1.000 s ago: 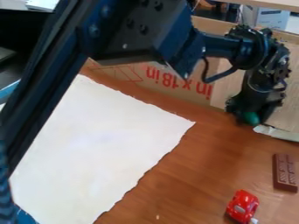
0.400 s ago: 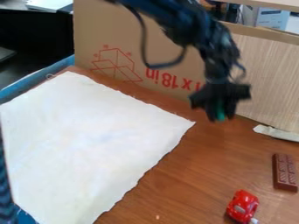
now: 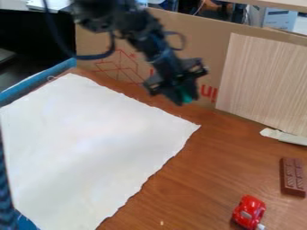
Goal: Pick up the green object on the table and place it on the top right corner of cloth
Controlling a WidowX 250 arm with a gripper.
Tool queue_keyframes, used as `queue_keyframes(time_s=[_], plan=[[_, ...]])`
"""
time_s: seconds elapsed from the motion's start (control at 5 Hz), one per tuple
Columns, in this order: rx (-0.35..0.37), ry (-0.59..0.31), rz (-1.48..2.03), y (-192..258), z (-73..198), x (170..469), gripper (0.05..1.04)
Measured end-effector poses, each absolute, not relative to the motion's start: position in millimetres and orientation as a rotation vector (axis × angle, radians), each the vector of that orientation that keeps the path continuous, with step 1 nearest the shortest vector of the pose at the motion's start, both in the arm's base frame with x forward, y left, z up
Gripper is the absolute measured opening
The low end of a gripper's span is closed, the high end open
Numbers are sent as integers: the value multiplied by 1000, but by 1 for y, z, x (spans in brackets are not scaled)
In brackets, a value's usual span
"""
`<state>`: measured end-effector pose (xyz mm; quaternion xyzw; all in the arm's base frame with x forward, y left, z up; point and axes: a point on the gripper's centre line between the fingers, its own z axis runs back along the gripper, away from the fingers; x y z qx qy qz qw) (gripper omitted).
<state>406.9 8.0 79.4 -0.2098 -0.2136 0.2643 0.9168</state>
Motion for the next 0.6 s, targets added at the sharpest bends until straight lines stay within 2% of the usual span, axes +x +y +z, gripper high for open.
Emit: queue_keyframes(time_s=[0.2, 0.4, 0.6], plan=[[-472, -395, 502, 28, 76, 396, 408], [-442, -277, 480, 37, 31, 391, 408], [-427, -248, 475, 39, 13, 394, 408]])
